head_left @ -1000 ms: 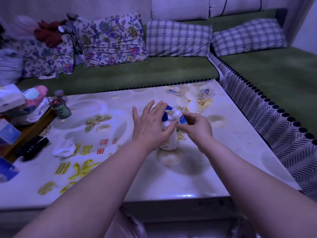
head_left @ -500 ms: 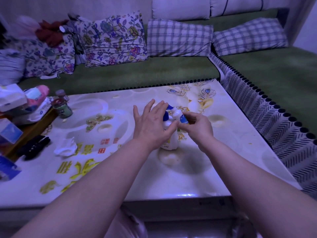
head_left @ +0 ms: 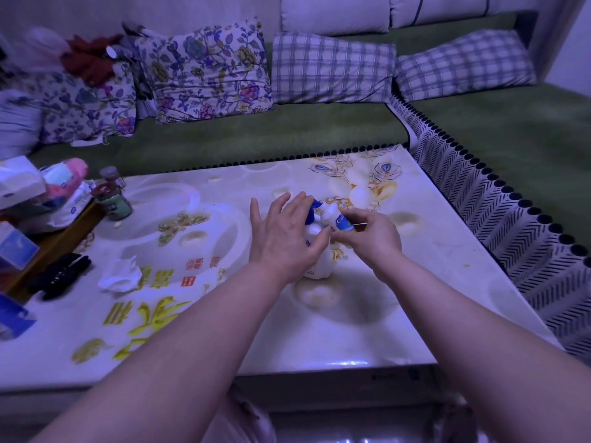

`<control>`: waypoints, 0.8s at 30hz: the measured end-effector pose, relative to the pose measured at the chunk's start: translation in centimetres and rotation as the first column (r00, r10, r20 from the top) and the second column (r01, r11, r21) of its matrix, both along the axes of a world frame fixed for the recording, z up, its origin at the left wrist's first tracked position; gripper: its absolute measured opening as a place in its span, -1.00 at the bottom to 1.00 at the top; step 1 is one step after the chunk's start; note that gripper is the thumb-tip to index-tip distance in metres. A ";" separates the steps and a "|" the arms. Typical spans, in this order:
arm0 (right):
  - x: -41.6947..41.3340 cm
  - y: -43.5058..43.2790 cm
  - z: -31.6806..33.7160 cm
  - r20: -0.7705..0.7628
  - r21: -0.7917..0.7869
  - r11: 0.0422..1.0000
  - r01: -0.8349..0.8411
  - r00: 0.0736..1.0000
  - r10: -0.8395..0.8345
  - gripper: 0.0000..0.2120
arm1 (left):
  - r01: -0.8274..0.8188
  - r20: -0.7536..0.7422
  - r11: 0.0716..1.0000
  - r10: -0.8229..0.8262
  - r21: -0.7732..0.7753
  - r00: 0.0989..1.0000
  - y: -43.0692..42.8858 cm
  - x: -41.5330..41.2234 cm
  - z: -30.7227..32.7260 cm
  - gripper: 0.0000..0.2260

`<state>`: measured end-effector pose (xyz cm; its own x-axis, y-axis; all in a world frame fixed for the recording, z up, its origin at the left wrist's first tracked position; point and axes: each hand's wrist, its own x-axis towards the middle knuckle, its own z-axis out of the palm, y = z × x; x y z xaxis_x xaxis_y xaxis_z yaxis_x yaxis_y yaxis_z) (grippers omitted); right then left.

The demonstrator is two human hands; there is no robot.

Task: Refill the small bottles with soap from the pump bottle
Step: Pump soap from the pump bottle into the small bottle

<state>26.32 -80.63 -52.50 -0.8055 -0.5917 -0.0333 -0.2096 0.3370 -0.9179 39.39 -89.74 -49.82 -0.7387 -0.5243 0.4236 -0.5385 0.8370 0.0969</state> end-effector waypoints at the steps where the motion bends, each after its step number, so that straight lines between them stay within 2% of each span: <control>1: 0.0 0.0 -0.1 0.000 0.000 1.000 0.006 1.000 -0.006 -0.63 | -0.003 0.006 1.000 0.003 0.003 1.000 0.0 0.0 0.0 -0.44; 9: 0.1 -0.1 -0.5 0.035 -0.052 0.999 0.014 0.999 -0.012 -0.58 | 0.022 -0.015 0.999 -0.022 0.031 1.000 -0.2 -0.1 0.5 -0.39; 17: 0.4 -0.2 -0.4 0.035 -0.093 0.996 -0.013 0.999 0.016 -0.63 | 0.026 0.020 1.000 -0.027 0.010 0.999 -0.6 0.3 0.6 -0.36; 24: 0.3 -0.1 -0.4 0.039 -0.101 0.995 -0.023 0.999 0.027 -0.66 | 0.023 0.000 0.998 -0.023 0.054 1.000 -0.3 0.1 0.8 -0.43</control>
<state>26.62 -80.68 -52.94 -0.7894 -0.6138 -0.0052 -0.1788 0.2380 -0.9547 39.51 -90.06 -48.98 -0.7510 -0.5291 0.3950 -0.5191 0.8428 0.1419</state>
